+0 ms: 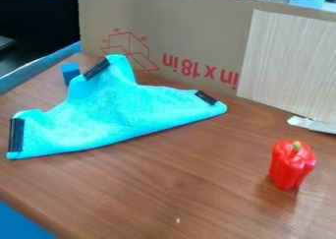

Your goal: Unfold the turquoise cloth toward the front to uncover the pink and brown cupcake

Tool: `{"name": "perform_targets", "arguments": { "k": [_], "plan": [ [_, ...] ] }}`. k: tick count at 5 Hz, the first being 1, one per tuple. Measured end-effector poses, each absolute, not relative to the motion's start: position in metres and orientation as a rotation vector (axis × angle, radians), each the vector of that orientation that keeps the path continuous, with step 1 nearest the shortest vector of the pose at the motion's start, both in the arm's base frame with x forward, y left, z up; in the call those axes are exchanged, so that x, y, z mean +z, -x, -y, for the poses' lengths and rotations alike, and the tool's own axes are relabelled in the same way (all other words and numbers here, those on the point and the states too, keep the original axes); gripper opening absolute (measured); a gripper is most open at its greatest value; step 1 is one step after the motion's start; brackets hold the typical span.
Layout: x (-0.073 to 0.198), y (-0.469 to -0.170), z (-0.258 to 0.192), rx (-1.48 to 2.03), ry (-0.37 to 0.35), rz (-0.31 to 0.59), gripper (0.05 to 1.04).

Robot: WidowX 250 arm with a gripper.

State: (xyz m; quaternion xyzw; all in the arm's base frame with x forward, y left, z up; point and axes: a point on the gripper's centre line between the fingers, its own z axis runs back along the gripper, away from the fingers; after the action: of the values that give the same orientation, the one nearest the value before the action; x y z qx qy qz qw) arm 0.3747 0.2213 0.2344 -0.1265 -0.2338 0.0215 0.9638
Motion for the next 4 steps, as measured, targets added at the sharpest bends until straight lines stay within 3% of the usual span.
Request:
{"name": "perform_targets", "arguments": {
  "k": [2,3,4],
  "plan": [
    [0.211,-0.378,-0.225,0.060,0.282,0.432,1.001],
    [0.164,-0.383,-0.223,0.023,0.228,0.389,1.001],
    [0.135,-0.383,-0.222,-0.041,0.171,0.370,1.001]
  ]
}}
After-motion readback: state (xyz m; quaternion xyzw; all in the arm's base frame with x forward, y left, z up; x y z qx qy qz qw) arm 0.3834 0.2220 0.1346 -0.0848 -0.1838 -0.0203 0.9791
